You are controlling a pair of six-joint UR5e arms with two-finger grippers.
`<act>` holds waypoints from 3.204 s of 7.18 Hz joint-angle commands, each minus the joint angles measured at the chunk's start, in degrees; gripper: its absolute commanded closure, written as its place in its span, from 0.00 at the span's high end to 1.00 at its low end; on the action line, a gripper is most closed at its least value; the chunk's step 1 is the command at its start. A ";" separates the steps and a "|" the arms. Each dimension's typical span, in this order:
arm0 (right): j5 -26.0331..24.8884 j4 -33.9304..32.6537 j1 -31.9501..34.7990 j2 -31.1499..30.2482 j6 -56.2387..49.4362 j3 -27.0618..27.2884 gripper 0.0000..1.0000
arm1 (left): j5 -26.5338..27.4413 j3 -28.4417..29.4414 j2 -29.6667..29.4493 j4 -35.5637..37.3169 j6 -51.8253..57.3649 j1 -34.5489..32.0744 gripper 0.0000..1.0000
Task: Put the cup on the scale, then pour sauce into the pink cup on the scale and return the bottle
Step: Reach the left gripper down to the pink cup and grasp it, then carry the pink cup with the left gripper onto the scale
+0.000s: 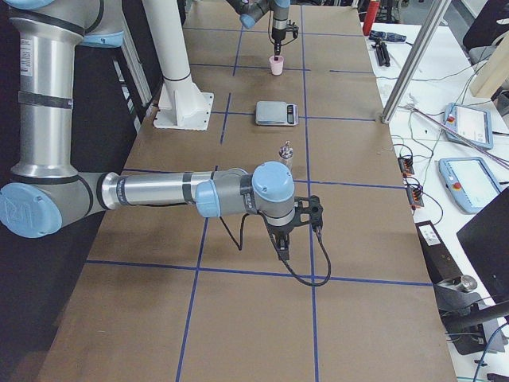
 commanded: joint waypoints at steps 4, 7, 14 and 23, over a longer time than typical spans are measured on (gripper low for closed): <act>0.88 -0.51 -0.06 -0.10 0.00 5.77 1.00 | -0.11 -10.98 -15.88 32.49 0.04 -1.19 0.00; 0.36 -7.23 -1.54 0.07 0.26 13.48 1.00 | -3.71 -9.50 -25.75 34.49 -8.64 -0.67 0.00; -1.93 -9.47 -17.80 0.78 37.58 34.59 1.00 | 2.40 9.21 -35.89 14.82 -31.24 10.92 0.00; -8.48 -9.47 -26.41 3.16 50.25 39.86 1.00 | 2.79 14.85 -37.30 11.11 -31.52 12.69 0.00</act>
